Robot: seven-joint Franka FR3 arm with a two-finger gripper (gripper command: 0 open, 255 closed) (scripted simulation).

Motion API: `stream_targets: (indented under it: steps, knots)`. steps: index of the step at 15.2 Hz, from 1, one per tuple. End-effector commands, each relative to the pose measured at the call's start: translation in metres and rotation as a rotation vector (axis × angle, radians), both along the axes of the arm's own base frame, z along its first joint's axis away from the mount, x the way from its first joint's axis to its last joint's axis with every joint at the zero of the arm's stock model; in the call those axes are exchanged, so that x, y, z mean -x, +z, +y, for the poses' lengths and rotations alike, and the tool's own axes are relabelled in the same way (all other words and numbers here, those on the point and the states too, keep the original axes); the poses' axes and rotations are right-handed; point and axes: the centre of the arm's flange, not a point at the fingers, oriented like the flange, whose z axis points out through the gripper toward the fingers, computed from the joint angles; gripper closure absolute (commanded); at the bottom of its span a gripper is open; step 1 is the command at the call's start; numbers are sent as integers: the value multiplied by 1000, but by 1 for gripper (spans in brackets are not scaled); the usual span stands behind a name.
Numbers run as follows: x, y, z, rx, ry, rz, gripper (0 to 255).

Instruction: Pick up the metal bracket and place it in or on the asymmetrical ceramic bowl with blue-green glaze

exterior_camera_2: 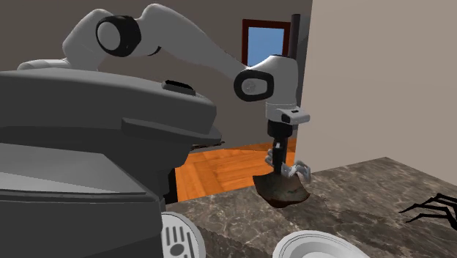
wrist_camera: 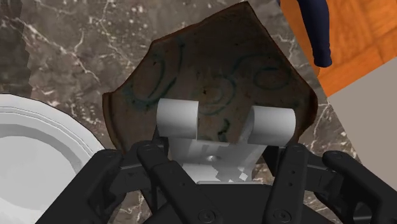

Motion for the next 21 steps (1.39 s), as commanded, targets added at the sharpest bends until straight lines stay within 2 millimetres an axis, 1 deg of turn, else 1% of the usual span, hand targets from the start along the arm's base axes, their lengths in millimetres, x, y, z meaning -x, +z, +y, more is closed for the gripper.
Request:
stream_targets:
  steps: [1, 8, 15, 16, 21]
  knots:
    - [-2, -10, 1, 0, 0, -1, 255]
    - [-2, -47, 1, 0, 0, -1, 255]
    - [-2, -47, 1, 0, 0, -1, 255]
    - [-2, -47, 1, 0, 0, -1, 0]
    - [-2, -47, 1, 0, 0, -1, 0]
